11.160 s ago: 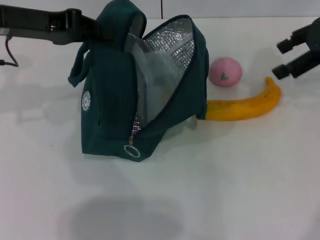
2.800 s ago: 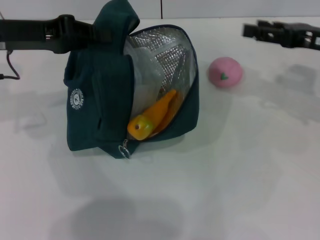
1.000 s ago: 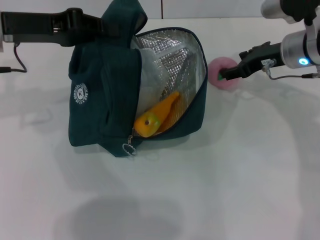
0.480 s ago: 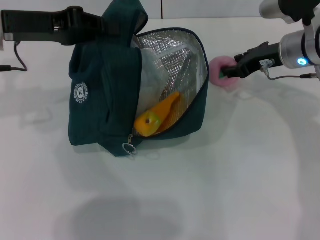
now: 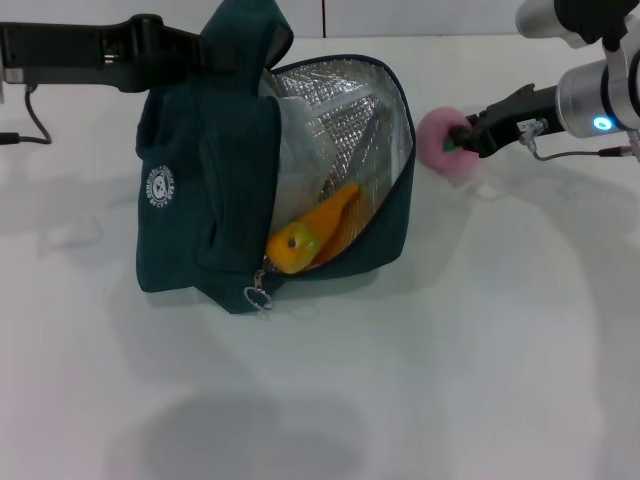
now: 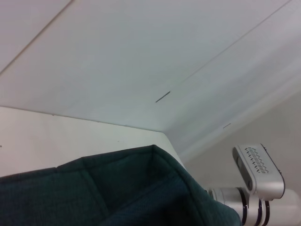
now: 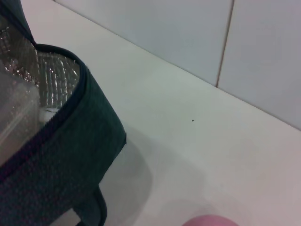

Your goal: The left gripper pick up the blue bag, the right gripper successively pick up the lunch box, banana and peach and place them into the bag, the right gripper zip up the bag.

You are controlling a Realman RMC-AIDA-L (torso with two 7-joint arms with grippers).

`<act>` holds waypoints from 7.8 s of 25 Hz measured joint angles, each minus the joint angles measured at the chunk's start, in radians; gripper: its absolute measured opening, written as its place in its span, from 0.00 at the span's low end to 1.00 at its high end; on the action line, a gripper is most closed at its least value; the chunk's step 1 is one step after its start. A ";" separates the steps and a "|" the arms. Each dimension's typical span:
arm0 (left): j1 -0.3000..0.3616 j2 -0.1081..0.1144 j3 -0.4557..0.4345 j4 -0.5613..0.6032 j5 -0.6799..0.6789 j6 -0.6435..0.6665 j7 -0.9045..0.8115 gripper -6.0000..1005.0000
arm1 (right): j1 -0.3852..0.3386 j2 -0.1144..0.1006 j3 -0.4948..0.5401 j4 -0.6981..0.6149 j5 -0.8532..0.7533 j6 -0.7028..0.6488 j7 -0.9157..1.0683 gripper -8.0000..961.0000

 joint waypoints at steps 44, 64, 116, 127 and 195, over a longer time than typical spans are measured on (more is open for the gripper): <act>0.019 0.011 -0.004 0.000 -0.005 0.000 0.004 0.04 | -0.111 -0.012 0.136 -0.249 0.588 -0.685 -0.203 0.14; 0.022 0.012 -0.004 0.000 -0.008 0.000 0.007 0.04 | -0.051 -0.011 0.167 -0.167 0.524 -0.684 -0.159 0.47; 0.013 0.003 0.016 0.000 0.000 0.028 0.020 0.04 | -0.160 0.000 0.259 0.256 0.648 -0.552 -0.040 0.02; -0.019 0.020 0.018 -0.013 -0.035 0.155 -0.041 0.04 | -0.238 -0.050 0.268 0.124 0.839 -0.739 -0.092 0.01; -0.010 -0.053 0.019 -0.170 0.048 0.046 0.028 0.04 | -0.346 0.002 -0.029 -0.075 0.591 -0.973 -0.693 0.71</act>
